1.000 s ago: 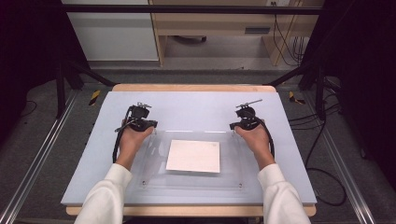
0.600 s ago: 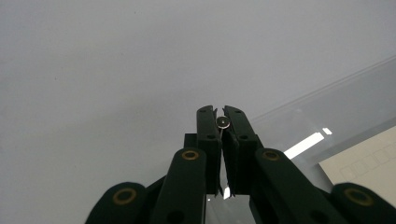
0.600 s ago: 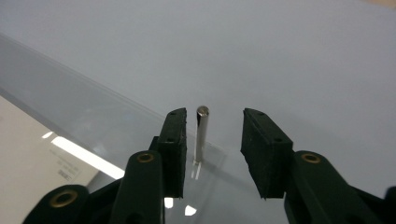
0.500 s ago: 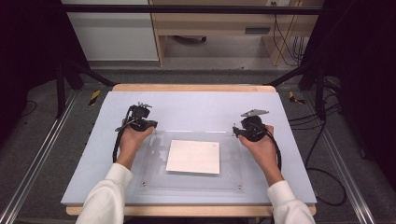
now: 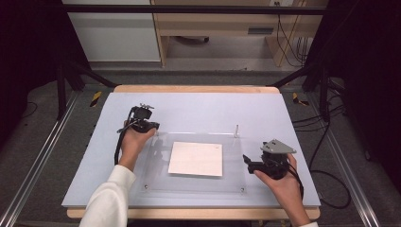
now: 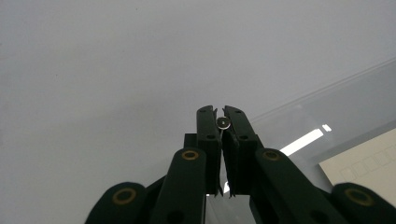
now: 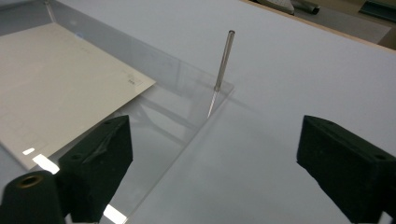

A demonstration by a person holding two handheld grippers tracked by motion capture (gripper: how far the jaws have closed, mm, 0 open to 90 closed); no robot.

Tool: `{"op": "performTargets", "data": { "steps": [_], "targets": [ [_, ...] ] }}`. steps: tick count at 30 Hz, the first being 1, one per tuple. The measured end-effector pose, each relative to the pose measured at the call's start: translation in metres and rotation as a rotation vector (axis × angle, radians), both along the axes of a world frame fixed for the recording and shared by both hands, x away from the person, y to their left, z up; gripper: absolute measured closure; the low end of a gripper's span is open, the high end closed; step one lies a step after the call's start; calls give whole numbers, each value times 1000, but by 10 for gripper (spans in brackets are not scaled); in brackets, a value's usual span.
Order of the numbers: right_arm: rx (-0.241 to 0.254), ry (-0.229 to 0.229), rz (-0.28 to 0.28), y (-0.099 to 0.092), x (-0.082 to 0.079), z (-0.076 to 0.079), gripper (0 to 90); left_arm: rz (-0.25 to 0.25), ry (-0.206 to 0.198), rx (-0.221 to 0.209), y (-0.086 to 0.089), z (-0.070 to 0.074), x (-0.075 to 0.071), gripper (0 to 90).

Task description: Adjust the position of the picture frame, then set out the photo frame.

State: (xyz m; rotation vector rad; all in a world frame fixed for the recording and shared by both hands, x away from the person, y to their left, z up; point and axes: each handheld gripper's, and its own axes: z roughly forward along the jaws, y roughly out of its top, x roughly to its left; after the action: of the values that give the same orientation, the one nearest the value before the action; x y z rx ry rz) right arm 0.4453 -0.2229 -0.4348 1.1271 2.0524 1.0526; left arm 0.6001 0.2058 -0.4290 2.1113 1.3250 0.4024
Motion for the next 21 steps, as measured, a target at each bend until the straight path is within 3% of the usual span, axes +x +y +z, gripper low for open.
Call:
{"op": "performTargets", "data": {
  "steps": [2,4,9,13,17,21],
  "targets": [
    [-6,-25,13,-4,-10,-2,101,-3,4,2,0,0,0,852],
    [-36,-20,23,-7,-19,-5,102,3,5,-3,0,0,1,852],
    [-43,3,48,-13,-31,-11,126,1,7,-1,0,0,1,852],
    [-58,-5,67,-13,-38,-10,152,1,15,-6,0,0,2,851],
    [-71,-49,113,-9,-48,-11,184,2,20,-5,0,1,3,852],
    [-95,-51,171,-1,-57,-13,187,-1,30,2,1,1,4,851]
  ]
}}
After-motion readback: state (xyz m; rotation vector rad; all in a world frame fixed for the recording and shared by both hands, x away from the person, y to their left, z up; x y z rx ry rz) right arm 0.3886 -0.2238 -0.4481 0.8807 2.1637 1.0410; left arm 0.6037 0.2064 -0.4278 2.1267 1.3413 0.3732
